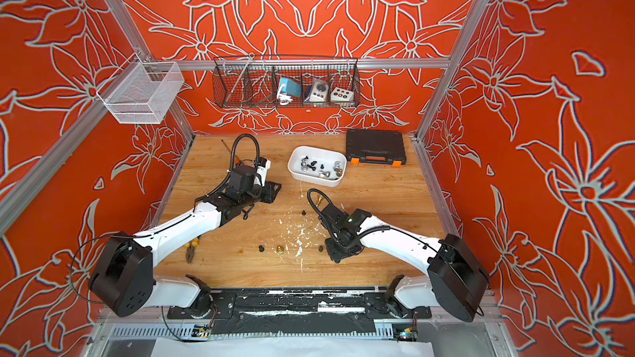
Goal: Put the chess pieces into the storage box
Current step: Pick up the chess piece at the center of the board.
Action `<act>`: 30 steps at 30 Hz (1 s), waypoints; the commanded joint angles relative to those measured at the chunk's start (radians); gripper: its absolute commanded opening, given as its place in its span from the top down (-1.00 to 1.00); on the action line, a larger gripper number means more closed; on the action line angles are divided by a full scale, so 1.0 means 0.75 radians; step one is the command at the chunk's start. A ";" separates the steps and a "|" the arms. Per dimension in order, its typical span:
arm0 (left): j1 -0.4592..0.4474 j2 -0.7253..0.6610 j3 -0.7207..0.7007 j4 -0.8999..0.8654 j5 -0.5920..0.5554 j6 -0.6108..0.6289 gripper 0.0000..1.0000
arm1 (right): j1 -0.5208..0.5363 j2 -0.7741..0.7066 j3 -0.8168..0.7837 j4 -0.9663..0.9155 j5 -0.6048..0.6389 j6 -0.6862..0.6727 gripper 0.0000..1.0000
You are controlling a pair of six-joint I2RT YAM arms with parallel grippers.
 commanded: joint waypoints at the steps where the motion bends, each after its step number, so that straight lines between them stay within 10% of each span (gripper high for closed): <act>1: -0.003 -0.028 -0.021 -0.007 0.004 -0.011 0.27 | 0.014 0.026 0.036 -0.027 0.036 0.019 0.44; 30: -0.003 -0.046 -0.060 0.008 0.002 -0.019 0.27 | 0.052 0.055 0.075 -0.044 0.076 0.024 0.88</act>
